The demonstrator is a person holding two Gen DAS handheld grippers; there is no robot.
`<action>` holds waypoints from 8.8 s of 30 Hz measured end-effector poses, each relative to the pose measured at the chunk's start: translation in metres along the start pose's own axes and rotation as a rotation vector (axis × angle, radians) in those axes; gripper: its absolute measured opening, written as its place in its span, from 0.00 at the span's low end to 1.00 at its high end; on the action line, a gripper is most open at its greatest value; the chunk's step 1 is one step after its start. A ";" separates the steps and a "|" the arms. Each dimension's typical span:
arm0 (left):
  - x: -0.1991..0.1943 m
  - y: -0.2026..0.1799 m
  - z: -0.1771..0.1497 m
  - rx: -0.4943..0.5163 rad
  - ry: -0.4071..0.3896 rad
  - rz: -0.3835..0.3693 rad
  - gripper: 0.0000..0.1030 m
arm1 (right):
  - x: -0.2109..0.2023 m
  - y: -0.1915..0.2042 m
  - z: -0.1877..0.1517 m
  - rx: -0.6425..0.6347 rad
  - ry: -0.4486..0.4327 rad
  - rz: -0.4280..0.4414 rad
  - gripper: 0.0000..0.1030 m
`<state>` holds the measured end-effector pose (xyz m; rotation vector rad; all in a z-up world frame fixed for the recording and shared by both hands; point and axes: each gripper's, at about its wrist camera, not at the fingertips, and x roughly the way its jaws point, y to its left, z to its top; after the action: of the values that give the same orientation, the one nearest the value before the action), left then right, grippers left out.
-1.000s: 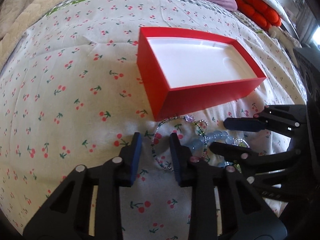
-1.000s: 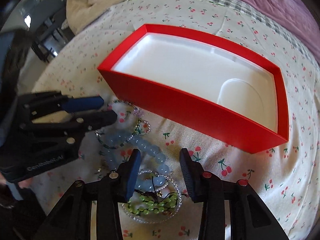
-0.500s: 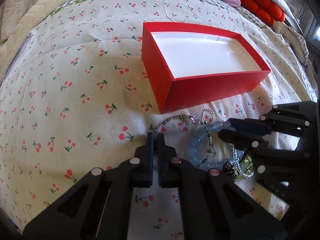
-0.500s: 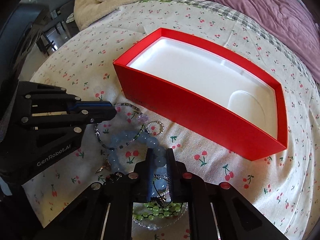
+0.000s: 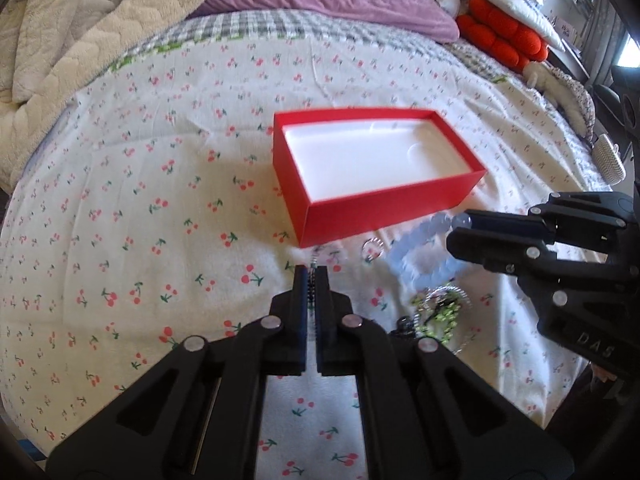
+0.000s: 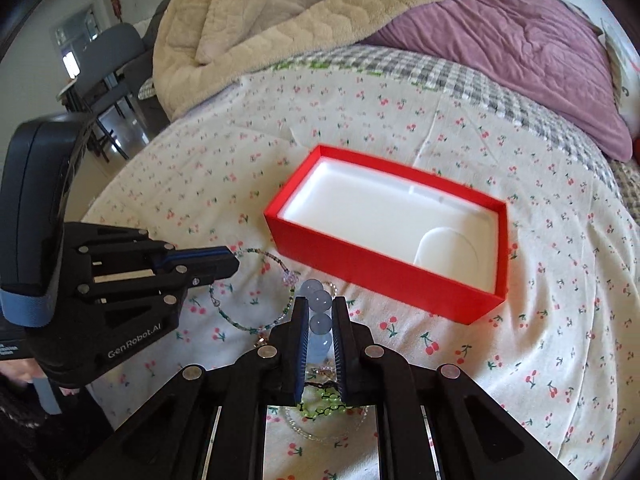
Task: Organize jewelry
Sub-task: 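Carry both bracelets into the red box and open both tools, then grasp the black hair clip with the left tool, then hold the black clip in the left tool while the right tool grasps the clear crystal bracelet, then lower the clip and crystal bracelet into the red box and open both tools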
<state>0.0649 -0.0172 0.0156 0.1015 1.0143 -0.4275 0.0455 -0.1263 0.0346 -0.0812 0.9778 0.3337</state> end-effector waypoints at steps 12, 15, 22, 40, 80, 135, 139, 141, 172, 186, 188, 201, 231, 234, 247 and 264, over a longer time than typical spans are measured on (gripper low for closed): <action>-0.032 -0.020 0.046 0.002 -0.092 -0.044 0.03 | -0.045 -0.028 0.028 0.128 -0.137 -0.026 0.11; -0.031 -0.027 0.061 0.006 -0.112 -0.089 0.03 | -0.050 -0.038 0.036 0.159 -0.165 -0.032 0.11; -0.001 -0.030 0.081 -0.030 -0.094 -0.207 0.03 | -0.041 -0.060 0.050 0.205 -0.163 -0.057 0.11; 0.058 -0.008 0.078 -0.042 0.000 -0.038 0.03 | 0.010 -0.070 0.058 0.230 -0.072 -0.048 0.11; 0.007 -0.017 0.003 0.032 -0.007 0.014 0.77 | -0.039 -0.069 0.000 0.174 -0.081 -0.048 0.68; 0.034 -0.053 -0.045 0.171 0.048 -0.130 0.24 | 0.006 -0.031 -0.078 -0.008 0.024 -0.011 0.32; 0.030 -0.051 -0.046 0.167 0.046 -0.123 0.24 | 0.014 -0.027 -0.077 -0.002 0.040 0.022 0.31; 0.029 -0.051 -0.047 0.170 0.045 -0.123 0.24 | 0.020 -0.024 -0.078 -0.018 0.064 0.001 0.31; 0.004 -0.041 -0.036 0.128 0.011 -0.114 0.24 | -0.002 -0.015 -0.069 -0.039 0.057 -0.039 0.04; -0.023 -0.032 -0.007 0.070 -0.065 -0.132 0.24 | -0.047 -0.018 -0.029 0.011 -0.096 -0.048 0.04; -0.025 -0.031 -0.001 0.057 -0.075 -0.136 0.24 | -0.050 -0.021 -0.023 0.023 -0.110 -0.046 0.04; -0.011 -0.026 0.037 -0.010 -0.084 -0.143 0.24 | -0.056 -0.040 0.018 0.130 -0.180 -0.044 0.04; 0.059 -0.009 0.066 -0.050 -0.024 -0.093 0.24 | 0.022 -0.077 0.051 0.305 -0.070 0.038 0.04; 0.059 -0.009 0.066 -0.052 -0.024 -0.094 0.24 | 0.019 -0.085 0.049 0.319 -0.081 0.025 0.04; 0.055 -0.010 0.065 -0.036 -0.034 -0.082 0.24 | 0.018 -0.112 0.044 0.364 -0.079 -0.094 0.04; 0.049 -0.010 0.066 -0.024 -0.042 -0.077 0.31 | 0.038 -0.107 0.047 0.281 -0.028 -0.152 0.06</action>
<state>0.1361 -0.0595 0.0109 0.0319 0.9840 -0.4860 0.1360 -0.2083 0.0204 0.1039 0.9761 0.0558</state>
